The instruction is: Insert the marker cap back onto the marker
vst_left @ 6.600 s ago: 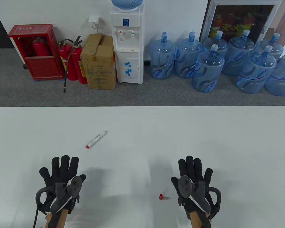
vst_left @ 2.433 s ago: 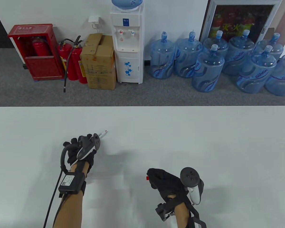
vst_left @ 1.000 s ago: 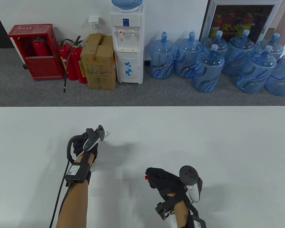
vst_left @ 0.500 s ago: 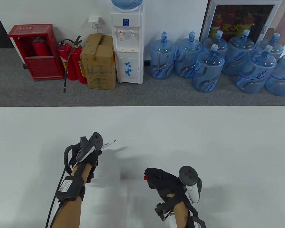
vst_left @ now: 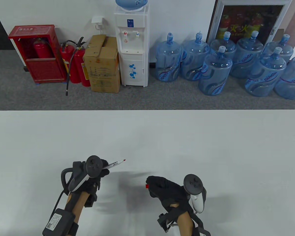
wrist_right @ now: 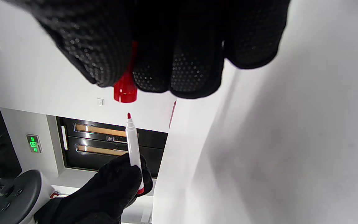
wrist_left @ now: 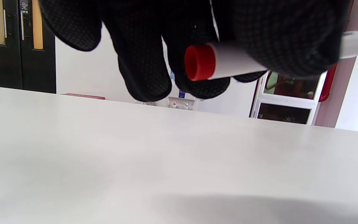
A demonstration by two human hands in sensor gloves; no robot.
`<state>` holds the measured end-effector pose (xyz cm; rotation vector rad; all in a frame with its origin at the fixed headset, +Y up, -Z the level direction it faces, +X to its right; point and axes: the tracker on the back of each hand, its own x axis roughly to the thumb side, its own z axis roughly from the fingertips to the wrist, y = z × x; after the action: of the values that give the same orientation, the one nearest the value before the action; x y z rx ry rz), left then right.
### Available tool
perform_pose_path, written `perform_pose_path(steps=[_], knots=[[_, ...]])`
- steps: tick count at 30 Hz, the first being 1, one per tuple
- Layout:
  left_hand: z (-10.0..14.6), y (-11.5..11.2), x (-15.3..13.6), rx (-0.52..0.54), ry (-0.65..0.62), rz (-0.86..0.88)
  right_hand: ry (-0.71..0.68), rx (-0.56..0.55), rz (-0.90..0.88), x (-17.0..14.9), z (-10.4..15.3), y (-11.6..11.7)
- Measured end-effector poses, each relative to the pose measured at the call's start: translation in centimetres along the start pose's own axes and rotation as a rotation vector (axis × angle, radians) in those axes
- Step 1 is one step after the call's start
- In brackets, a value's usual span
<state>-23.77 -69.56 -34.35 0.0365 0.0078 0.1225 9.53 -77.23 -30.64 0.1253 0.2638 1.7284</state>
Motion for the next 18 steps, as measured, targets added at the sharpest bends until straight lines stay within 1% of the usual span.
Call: perform_pose_path(steps=[4, 10, 13, 15, 18], knots=[[1.5, 0.0, 0.1, 0.003, -0.019, 0.034, 0.006, -0.005, 0.015, 0.0, 0.1, -0.1], [3.0, -0.3, 0.2, 0.016, -0.050, 0.039, 0.015, -0.002, 0.022, -0.2, 0.4, 0.0], [3.6, -0.5, 0.0, -0.006, -0.079, 0.093, 0.015, 0.001, 0.028, -0.2, 0.4, 0.1], [4.3, -0.7, 0.0, 0.023, -0.116, 0.130, 0.015, 0.003, 0.027, -0.2, 0.4, 0.2], [5.3, -1.1, 0.1, 0.080, -0.174, 0.139, 0.019, 0.006, 0.034, -0.3, 0.5, 0.4]])
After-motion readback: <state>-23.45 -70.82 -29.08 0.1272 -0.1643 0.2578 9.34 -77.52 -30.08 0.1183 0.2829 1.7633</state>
